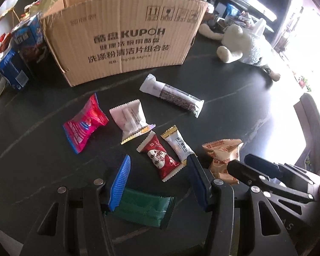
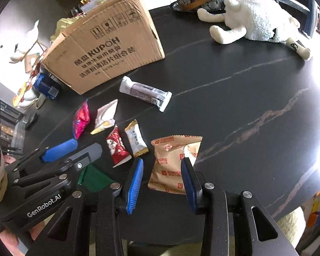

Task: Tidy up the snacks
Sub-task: 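Grasp the orange Fortune Biscuits packet with the right tool, then grasp the red-and-white candy packet with the left tool while the right tool lifts the biscuits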

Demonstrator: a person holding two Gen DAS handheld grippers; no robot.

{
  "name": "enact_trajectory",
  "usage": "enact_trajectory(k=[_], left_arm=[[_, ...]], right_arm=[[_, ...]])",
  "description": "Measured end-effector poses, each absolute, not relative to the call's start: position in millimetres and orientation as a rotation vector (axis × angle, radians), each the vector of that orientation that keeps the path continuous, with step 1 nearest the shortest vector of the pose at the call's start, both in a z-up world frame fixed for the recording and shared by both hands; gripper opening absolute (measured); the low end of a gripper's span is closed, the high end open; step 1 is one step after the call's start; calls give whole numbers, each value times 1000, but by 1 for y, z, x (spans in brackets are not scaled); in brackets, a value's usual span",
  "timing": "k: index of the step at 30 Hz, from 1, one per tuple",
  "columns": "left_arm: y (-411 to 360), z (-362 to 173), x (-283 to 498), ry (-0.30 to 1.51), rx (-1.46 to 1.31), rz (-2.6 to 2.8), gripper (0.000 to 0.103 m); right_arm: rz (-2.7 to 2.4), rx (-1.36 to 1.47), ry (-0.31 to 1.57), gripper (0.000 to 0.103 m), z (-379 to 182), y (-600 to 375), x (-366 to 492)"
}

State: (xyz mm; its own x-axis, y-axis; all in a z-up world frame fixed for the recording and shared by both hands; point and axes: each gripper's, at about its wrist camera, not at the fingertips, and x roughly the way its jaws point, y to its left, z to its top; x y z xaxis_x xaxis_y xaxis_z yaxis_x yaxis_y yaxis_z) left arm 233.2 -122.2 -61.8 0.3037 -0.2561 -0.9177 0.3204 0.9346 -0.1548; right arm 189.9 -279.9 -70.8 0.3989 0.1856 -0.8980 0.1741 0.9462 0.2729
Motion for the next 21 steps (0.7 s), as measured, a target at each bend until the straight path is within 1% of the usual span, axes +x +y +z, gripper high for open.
enact_trajectory(k=[3, 4, 5, 6, 21], left_arm=[[-124, -68, 237, 1216, 52, -369, 53], [-124, -71, 238, 1223, 47, -366, 52], [-125, -72, 239, 1225, 46, -363, 52], [-126, -74, 239, 1229, 43, -360, 51], [-132, -97, 251, 1274, 39, -323, 40]], right_arm=[[7, 357, 1180, 38, -76, -280, 192], [4, 359, 1181, 40, -77, -281, 192], [0, 365, 1179, 45, -79, -282, 193], [-1, 368, 1176, 48, -79, -282, 193], [-26, 352, 1195, 48, -95, -282, 204]])
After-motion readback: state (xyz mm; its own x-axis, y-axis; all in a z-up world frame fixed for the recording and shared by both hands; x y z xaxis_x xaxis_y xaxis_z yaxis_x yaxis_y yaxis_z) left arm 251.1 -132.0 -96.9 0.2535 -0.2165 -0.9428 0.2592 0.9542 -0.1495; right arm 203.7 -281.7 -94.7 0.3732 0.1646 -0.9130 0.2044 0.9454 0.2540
